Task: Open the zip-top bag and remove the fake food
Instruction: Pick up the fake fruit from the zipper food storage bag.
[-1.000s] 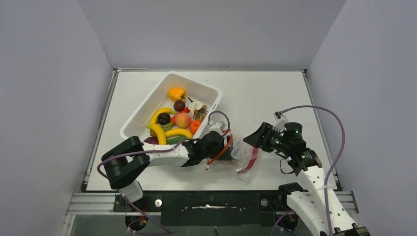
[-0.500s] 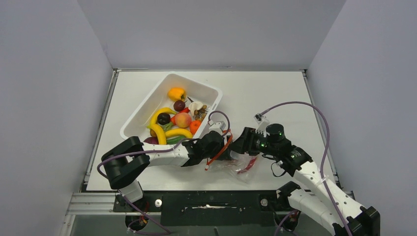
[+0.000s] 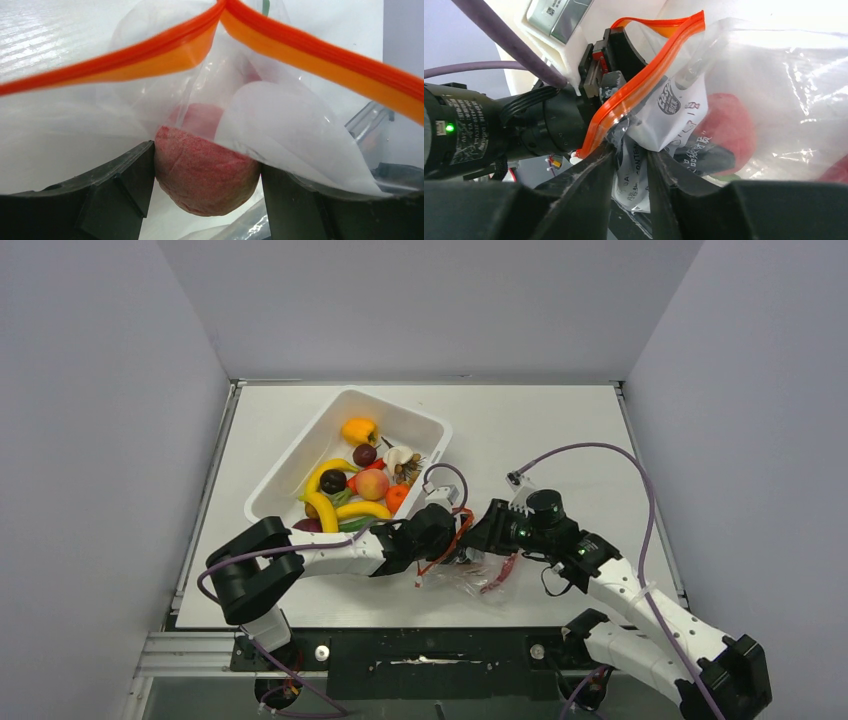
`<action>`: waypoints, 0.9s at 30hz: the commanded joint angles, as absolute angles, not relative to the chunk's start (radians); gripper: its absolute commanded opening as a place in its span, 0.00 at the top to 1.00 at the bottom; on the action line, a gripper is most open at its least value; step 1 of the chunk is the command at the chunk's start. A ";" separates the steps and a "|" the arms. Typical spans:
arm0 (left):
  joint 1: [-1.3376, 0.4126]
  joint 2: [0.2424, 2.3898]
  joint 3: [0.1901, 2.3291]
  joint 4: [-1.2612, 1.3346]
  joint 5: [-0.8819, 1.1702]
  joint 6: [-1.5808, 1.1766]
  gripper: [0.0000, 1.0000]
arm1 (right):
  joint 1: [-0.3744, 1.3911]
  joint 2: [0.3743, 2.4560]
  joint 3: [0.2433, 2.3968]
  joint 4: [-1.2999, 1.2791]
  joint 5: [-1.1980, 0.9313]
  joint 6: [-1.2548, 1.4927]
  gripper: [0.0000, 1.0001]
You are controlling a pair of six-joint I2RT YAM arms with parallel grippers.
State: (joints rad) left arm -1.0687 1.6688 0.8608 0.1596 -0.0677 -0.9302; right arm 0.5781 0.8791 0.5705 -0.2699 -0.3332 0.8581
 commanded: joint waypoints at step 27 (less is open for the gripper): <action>-1.062 1.548 0.858 0.207 -0.083 -0.920 0.74 | 0.584 0.788 0.577 -0.391 -0.132 0.843 0.76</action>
